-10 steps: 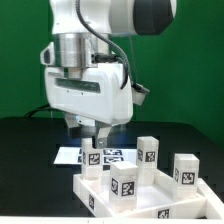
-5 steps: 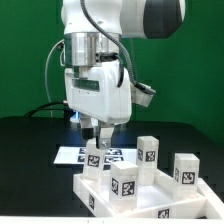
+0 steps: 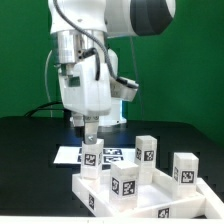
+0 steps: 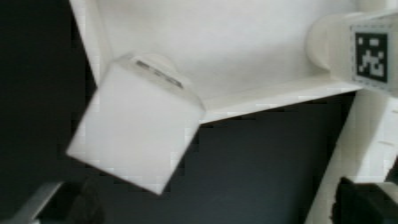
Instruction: Assemble square table
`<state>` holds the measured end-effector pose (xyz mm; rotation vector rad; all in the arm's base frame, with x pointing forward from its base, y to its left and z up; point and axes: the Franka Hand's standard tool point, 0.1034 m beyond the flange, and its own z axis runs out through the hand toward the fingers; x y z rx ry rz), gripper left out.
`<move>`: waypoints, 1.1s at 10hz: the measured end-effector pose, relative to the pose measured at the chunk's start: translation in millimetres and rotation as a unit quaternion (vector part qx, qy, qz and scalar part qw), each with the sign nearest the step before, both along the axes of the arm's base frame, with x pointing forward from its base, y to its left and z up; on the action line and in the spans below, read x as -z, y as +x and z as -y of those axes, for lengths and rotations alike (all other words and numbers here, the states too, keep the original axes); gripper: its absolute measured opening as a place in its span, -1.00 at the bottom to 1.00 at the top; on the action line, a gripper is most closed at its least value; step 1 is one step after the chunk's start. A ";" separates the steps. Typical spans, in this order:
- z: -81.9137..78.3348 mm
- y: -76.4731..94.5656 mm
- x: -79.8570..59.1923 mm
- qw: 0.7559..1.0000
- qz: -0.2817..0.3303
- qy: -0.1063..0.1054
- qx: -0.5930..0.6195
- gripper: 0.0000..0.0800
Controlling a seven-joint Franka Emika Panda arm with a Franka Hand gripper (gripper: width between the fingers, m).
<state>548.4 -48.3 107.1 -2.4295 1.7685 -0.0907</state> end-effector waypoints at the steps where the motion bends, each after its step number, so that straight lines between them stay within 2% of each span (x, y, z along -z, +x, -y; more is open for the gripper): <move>1: -8.0 -1.3 1.4 0.999 0.001 -0.004 -0.044 0.62; 2: -13.5 -2.1 3.5 0.997 0.001 -0.007 -0.076 0.62; 5: -12.1 -2.4 4.0 0.996 0.001 -0.009 -0.086 0.62; 6: -9.4 -2.5 3.2 0.988 0.002 -0.018 -0.152 0.62; 7: 0.0 0.7 -2.4 0.969 0.000 -0.035 -0.244 0.62; 8: 2.8 -3.4 -2.5 0.959 0.004 -0.042 -0.282 0.62; 9: 0.1 -7.2 -0.7 0.926 -0.001 -0.058 -0.373 0.62; 11: -0.7 -8.5 1.0 0.902 0.000 -0.065 -0.427 0.62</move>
Offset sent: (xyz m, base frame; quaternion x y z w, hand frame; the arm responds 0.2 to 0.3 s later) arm 0.0000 0.0000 0.0000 0.0000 0.0000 0.0000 1.0000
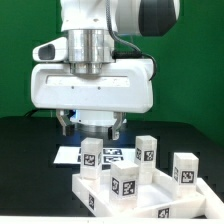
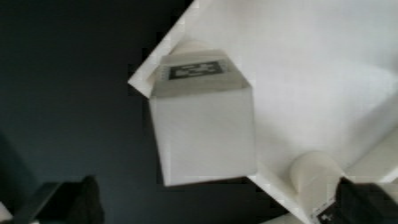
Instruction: Assemble square table
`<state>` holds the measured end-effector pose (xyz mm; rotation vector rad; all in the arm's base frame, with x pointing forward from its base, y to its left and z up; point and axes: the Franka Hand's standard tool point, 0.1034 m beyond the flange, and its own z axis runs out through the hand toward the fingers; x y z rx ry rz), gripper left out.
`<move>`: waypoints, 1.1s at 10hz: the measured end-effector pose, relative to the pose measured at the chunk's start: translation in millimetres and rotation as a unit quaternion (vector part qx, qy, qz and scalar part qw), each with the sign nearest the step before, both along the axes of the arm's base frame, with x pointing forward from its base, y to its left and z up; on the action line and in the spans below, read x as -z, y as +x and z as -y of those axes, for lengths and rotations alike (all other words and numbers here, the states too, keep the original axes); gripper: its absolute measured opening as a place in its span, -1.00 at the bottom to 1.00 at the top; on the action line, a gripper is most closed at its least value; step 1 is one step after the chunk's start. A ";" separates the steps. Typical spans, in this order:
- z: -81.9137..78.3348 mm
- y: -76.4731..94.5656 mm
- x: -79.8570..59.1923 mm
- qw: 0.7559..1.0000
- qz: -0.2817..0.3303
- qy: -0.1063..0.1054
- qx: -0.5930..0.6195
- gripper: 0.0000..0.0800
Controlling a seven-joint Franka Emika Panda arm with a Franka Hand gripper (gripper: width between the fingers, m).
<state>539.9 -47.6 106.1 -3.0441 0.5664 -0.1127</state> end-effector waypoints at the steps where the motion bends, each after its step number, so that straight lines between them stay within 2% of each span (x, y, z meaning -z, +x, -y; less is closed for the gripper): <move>1: 0.6 -0.1 0.1 1.000 0.000 -0.001 -0.015 0.62; 3: 5.1 -5.4 10.1 1.000 -0.009 0.008 0.008 0.62; 5: 4.6 -12.6 25.1 1.000 -0.022 0.005 0.013 0.62; 7: 5.3 -11.5 24.4 1.000 -0.021 0.005 0.023 0.55; 8: 5.4 -11.6 24.6 0.999 -0.021 0.005 0.024 0.10; 9: 5.0 -11.6 24.7 0.999 -0.022 0.006 0.046 0.10; 10: 4.9 -11.8 25.0 0.996 -0.024 0.009 0.085 -0.29; 11: 5.1 -11.9 25.2 0.992 -0.025 0.011 0.121 -0.29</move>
Offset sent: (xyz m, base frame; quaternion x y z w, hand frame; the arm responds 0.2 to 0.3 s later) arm -0.0126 0.0041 -0.0297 0.0483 -0.0540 0.0473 0.9963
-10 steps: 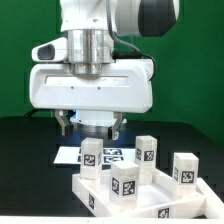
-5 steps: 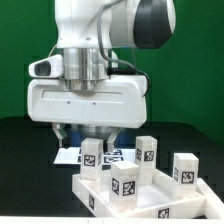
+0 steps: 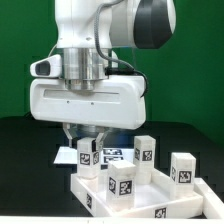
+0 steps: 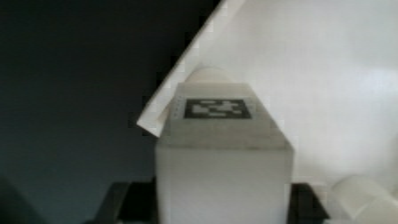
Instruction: Assemble square table
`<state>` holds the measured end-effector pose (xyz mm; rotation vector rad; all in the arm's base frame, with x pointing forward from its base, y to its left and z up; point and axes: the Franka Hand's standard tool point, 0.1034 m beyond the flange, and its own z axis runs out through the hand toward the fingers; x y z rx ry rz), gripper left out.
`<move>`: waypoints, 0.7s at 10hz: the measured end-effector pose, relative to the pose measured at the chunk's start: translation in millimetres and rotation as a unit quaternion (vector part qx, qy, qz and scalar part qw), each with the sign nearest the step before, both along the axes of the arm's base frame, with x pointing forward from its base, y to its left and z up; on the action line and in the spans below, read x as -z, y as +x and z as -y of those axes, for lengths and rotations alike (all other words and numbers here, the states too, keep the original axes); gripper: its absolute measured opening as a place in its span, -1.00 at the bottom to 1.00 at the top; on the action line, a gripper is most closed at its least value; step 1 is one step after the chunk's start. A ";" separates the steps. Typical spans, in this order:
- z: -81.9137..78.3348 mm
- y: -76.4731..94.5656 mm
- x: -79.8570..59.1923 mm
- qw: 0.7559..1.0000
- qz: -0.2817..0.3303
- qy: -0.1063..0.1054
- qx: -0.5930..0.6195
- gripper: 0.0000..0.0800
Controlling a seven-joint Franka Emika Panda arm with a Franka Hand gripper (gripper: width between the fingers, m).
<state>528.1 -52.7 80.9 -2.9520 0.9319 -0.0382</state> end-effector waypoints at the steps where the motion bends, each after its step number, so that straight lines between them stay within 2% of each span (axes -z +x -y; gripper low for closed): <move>1: 0.2 0.7 0.7 0.999 0.000 -0.001 0.034 -0.29; 3: 0.7 6.7 1.2 0.991 0.003 -0.002 0.137 -0.29; 5: 4.8 7.6 1.9 0.964 -0.005 0.000 0.267 -0.29; 6: 8.2 4.3 2.5 0.928 -0.008 0.016 0.373 -0.29; 7: 1.4 0.2 2.7 0.888 -0.008 0.024 0.460 -0.29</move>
Offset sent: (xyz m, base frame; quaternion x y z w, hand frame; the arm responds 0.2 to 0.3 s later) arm 0.0170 -0.0056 0.0061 -0.0312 0.0314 0.2833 0.9580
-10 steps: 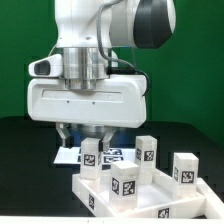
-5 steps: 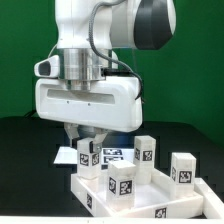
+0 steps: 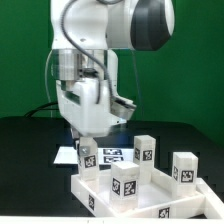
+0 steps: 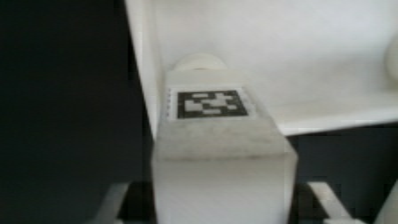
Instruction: Assemble square table
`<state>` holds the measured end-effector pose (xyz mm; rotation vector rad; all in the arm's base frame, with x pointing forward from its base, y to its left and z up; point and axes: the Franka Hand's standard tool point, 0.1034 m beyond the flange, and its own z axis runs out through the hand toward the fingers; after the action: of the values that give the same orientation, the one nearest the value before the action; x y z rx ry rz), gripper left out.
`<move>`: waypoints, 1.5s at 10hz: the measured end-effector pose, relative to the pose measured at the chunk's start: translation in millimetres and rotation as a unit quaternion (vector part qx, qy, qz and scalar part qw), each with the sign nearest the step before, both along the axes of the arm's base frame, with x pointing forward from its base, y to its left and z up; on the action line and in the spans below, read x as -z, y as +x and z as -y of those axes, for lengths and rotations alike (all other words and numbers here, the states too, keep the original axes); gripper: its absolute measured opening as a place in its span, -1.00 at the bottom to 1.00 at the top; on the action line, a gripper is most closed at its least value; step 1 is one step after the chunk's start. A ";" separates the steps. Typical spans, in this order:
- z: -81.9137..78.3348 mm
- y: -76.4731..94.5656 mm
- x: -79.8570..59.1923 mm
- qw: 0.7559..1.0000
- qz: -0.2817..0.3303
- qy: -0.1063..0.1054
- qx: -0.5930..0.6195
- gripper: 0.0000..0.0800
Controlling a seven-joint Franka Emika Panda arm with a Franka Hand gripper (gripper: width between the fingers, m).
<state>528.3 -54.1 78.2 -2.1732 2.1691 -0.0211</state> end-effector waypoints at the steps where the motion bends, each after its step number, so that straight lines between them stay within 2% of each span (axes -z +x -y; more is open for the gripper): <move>1: -4.7 -2.5 -0.6 0.999 0.005 0.004 0.044 -0.29; 5: -1.9 -2.5 0.0 0.988 0.001 0.015 0.151 -0.29; 7: 1.5 -4.0 1.1 0.967 0.004 0.037 0.254 -0.29; 8: 1.2 -3.8 1.0 0.973 0.006 0.035 0.230 -0.29; 9: 0.9 -4.0 1.6 0.977 0.005 0.033 0.212 -0.15; 10: -2.3 -1.8 0.3 0.988 0.004 0.025 0.154 -0.15; 11: -9.4 1.5 -2.0 0.999 0.005 0.006 0.050 0.33; 12: -16.4 1.9 -2.0 0.999 0.005 -0.005 -0.041 0.53; 15: -14.7 1.2 -0.8 0.991 0.008 -0.011 -0.133 0.62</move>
Offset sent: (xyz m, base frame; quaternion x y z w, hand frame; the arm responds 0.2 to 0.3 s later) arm 0.0000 0.0000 0.0000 0.0000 0.0000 0.1938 0.9810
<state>529.5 -39.5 79.0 -2.4443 1.8612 -0.0480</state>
